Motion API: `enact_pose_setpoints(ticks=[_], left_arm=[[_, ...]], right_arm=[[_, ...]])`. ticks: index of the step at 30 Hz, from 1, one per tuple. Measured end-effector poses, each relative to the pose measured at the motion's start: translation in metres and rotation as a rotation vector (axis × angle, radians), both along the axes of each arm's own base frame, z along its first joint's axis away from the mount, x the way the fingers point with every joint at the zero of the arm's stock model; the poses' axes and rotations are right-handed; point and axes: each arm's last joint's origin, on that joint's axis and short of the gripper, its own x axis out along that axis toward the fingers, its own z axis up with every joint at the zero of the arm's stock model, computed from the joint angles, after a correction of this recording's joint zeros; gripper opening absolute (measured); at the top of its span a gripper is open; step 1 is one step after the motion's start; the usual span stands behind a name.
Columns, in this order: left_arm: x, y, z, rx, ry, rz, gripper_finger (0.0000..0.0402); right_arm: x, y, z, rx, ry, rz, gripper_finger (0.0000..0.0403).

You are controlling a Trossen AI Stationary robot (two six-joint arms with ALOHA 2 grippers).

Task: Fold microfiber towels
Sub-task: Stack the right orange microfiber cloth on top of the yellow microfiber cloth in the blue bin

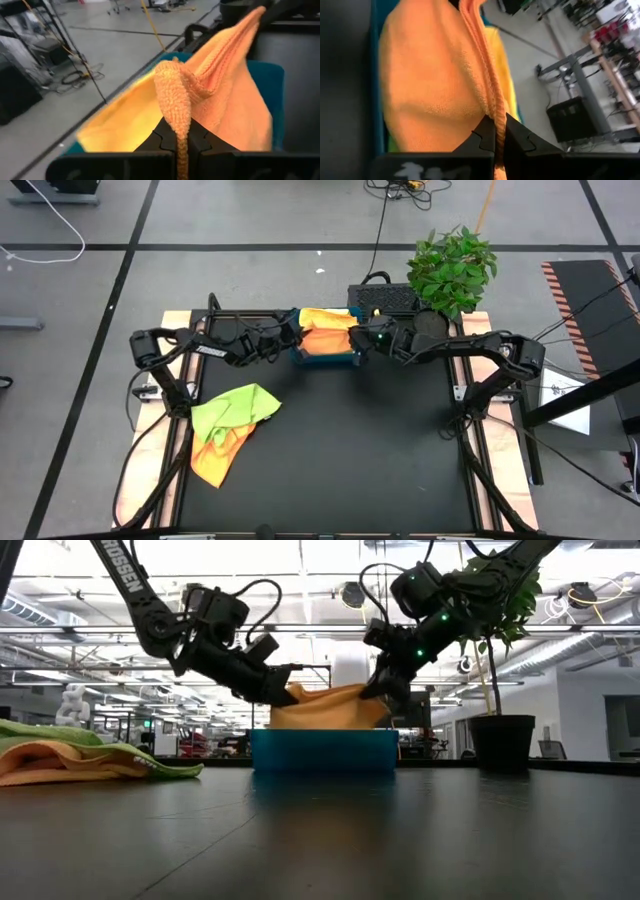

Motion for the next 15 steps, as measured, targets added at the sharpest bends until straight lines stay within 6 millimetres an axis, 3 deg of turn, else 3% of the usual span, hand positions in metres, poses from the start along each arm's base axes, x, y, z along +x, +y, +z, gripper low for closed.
enact_pose_setpoints(ticks=[9, 15], left_arm=[[0.003, 0.003, -0.015, -0.014, -0.002, 0.038, 0.0012], [0.002, 0.006, -0.017, -0.016, 0.008, 0.059, 0.0004]], right_arm=[[0.001, -0.005, -0.009, 0.039, 0.006, -0.005, 0.0001], [0.005, -0.018, -0.028, 0.046, 0.003, -0.039, 0.0005]])
